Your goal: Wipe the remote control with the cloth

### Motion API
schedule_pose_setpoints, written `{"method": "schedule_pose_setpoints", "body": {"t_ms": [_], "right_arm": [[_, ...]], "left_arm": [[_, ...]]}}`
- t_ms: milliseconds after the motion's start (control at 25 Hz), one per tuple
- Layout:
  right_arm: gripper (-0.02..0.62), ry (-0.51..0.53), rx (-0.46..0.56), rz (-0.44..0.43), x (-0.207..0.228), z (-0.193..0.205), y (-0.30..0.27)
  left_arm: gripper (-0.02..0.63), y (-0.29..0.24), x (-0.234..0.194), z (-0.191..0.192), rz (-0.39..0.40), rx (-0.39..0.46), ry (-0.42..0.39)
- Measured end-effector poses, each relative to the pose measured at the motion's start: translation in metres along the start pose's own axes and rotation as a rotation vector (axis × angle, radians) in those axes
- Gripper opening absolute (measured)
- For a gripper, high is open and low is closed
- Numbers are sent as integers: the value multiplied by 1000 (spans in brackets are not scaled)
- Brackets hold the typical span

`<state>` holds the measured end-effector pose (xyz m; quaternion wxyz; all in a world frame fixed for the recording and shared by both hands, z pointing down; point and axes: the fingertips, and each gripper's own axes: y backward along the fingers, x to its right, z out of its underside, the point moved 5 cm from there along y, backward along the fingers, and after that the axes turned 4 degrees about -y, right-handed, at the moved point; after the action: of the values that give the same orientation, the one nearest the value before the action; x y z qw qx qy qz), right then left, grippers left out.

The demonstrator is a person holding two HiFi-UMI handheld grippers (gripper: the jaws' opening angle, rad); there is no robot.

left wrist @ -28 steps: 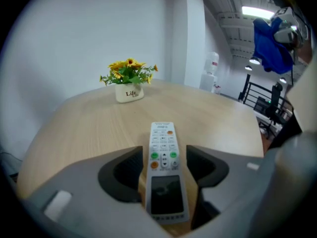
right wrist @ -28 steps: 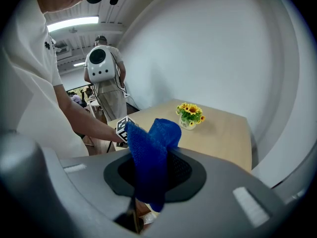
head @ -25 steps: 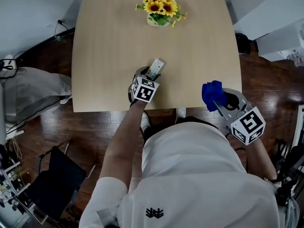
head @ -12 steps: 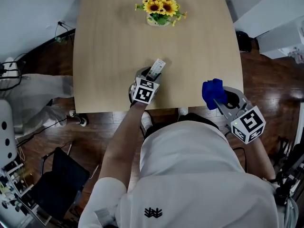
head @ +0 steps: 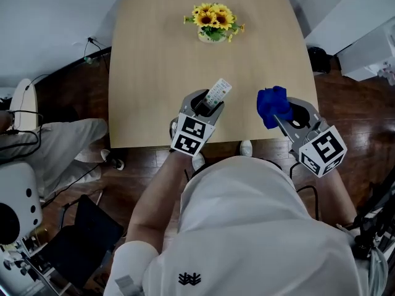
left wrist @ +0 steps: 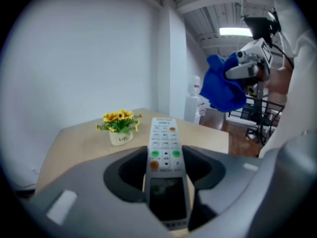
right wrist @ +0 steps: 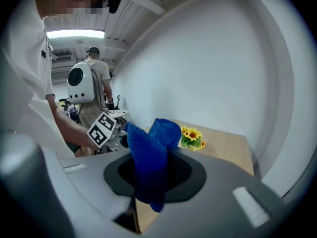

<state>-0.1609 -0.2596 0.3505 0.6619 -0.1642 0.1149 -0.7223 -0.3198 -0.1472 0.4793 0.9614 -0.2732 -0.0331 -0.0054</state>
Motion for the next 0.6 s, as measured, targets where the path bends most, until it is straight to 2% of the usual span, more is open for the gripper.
{"method": "schedule_pose_setpoints", "body": {"t_ms": [320,480,600], "right_arm": [[78,71,137,-206,-72,-55,-40],[78,55,118,-301,-106,-48,-60],[78,45,90,-335,-123,-34,-71]], "left_arm": [[236,33,46,-41,55,66,-106],[236,48,56,-48,56,77,-135],[235,61,57,-47,52,83,-141]]}}
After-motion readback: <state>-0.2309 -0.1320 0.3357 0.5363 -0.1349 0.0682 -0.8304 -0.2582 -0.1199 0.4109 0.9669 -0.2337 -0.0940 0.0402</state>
